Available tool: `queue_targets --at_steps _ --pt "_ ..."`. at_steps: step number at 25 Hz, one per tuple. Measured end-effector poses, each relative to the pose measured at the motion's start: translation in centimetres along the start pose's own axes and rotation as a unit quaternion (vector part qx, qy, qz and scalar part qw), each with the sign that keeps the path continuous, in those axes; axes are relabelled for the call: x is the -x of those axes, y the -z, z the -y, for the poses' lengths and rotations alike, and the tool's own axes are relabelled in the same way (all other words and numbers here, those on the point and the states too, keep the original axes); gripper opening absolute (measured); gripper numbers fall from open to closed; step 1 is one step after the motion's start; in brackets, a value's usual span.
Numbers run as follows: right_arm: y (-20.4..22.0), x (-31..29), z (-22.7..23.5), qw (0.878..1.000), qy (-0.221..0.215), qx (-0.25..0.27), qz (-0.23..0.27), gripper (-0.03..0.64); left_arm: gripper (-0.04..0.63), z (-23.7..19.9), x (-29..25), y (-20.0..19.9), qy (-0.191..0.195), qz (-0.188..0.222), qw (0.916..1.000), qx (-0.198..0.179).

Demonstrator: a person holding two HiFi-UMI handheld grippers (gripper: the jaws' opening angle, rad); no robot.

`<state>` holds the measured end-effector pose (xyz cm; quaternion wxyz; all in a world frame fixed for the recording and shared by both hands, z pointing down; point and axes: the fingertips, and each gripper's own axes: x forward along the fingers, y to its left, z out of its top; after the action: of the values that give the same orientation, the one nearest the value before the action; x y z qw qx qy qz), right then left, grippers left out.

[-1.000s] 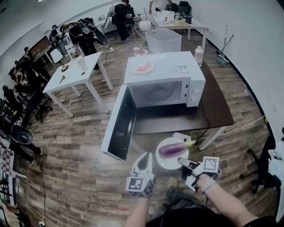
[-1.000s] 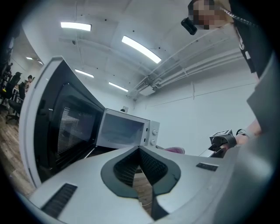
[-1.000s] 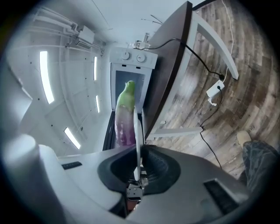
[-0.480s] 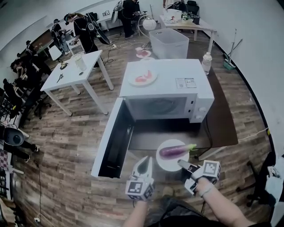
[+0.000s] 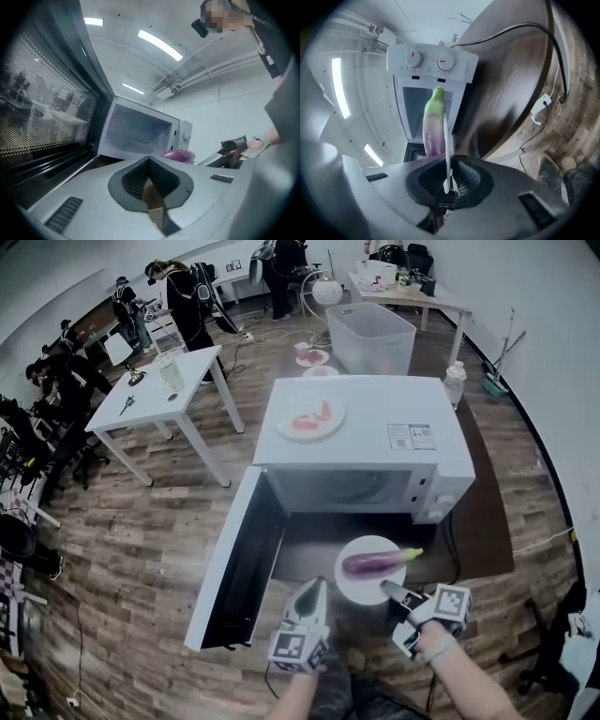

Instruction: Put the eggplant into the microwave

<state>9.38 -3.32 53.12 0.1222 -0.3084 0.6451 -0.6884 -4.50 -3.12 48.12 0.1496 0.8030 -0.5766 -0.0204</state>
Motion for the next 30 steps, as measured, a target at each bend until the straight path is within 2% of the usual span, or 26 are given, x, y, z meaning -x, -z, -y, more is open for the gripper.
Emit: queue_targets --at_steps 5,13,19,23,30 --pt "-2.3 -2.3 -0.6 1.000 0.002 0.011 0.010 0.021 0.002 -0.3 -2.9 0.3 0.024 0.005 0.9995 -0.020" --pt "-4.1 -6.2 -1.2 1.000 -0.008 -0.001 0.020 0.021 0.000 -3.5 -7.0 -0.5 0.014 0.013 0.9995 -0.024" --pt "-5.5 -8.9 -2.8 1.000 -0.016 -0.003 0.027 0.021 0.000 -5.6 -9.0 -2.3 -0.003 0.037 0.9989 -0.030" --pt "-6.1 -10.4 -3.0 0.999 -0.011 -0.005 0.033 0.021 0.000 -6.2 -10.1 -3.0 -0.012 0.040 0.9988 -0.026" --pt "-7.0 -12.7 -3.2 0.998 -0.009 -0.021 0.053 0.022 0.000 -6.6 -11.4 -2.3 -0.005 0.039 0.9992 -0.009"
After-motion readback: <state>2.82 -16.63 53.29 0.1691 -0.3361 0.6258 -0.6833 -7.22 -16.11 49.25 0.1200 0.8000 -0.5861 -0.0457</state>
